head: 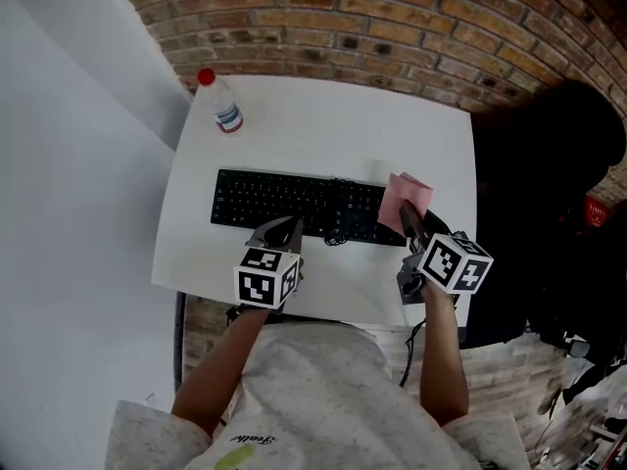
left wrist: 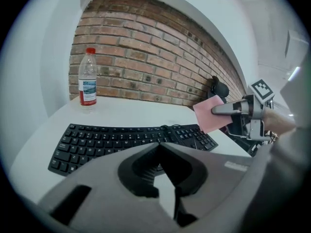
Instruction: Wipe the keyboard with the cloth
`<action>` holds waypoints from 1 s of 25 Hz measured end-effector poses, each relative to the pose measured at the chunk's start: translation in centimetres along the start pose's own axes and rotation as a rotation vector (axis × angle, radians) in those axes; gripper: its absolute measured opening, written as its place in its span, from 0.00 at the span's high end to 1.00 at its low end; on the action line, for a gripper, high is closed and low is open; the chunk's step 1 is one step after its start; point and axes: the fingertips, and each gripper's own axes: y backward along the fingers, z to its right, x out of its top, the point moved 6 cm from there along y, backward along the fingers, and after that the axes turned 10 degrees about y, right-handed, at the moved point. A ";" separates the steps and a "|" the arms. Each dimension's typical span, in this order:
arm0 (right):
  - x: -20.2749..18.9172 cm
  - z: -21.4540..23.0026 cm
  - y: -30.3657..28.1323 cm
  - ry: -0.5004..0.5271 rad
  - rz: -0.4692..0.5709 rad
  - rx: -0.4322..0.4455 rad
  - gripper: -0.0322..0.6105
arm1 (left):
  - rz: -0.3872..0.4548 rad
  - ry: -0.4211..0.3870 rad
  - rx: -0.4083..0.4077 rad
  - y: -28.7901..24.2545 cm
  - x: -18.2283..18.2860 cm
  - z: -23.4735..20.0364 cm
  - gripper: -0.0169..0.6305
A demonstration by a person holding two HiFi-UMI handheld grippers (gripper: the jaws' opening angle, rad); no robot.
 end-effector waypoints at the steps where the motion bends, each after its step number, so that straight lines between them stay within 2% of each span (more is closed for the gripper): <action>1: 0.3 -0.9 -0.1 0.009 0.007 0.001 0.92 | 0.001 0.003 -0.001 0.4 0.1 -0.6 0.99; 10: -0.2 -9.6 -3.1 0.042 -0.004 0.060 0.92 | -0.005 0.024 0.021 4.2 -0.3 -6.6 0.99; 25: -3.6 -24.2 -11.1 0.052 -0.088 0.243 0.92 | -0.002 0.074 0.056 9.9 -1.0 -15.5 0.99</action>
